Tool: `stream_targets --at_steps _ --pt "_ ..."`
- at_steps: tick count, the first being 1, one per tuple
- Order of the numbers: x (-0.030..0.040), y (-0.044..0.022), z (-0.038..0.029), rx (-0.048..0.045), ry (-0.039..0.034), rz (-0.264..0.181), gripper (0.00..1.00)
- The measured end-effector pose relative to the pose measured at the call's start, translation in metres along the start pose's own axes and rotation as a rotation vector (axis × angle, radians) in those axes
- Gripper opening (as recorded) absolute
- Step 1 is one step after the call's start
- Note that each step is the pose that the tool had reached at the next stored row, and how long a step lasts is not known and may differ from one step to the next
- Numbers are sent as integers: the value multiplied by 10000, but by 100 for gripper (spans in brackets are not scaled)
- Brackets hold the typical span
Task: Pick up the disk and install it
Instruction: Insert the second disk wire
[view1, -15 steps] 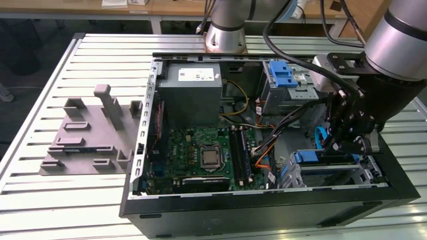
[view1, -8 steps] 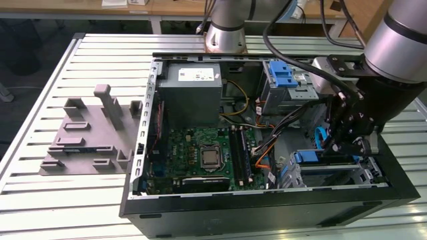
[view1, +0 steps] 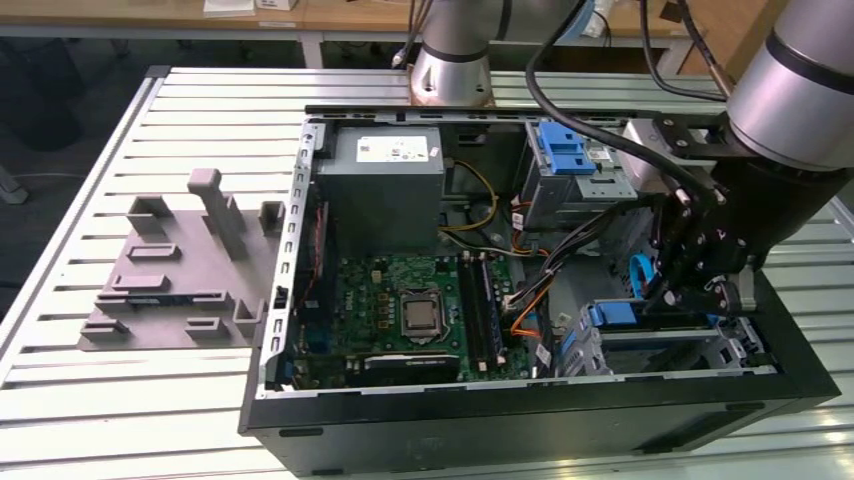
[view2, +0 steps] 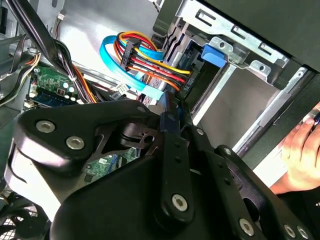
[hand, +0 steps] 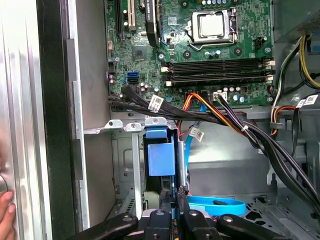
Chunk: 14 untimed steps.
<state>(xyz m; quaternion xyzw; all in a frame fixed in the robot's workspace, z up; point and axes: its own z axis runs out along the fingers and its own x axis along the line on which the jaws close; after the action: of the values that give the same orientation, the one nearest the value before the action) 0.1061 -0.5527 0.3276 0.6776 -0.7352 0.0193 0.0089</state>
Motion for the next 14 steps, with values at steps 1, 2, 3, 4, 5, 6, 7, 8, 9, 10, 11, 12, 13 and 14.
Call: stream_targets --at_steps 1,2,3,4,5,6,7,8,9,10,11,12,13,14 --pt "0 0 0 0 0 0 16" --pt "0 0 0 0 0 0 16" --pt "0 1 2 -2 -6 1 17" --pt "0 1 4 -2 -7 1 17" --pt "0 1 3 -1 -8 1 17" --pt "0 1 -4 -1 -13 1 23" --pt "0 1 -14 -1 -22 2 23" --pt "1 0 -27 -2 -25 2 23" --pt "1 0 -36 -3 -35 2 23" --pt "2 0 -46 -3 -39 2 23" --pt "2 0 -53 -4 -42 2 23" --pt "2 0 -60 -4 -41 2 23" --pt "2 -1 -66 -4 -42 2 23" --pt "3 -1 -71 -4 -43 1 23"
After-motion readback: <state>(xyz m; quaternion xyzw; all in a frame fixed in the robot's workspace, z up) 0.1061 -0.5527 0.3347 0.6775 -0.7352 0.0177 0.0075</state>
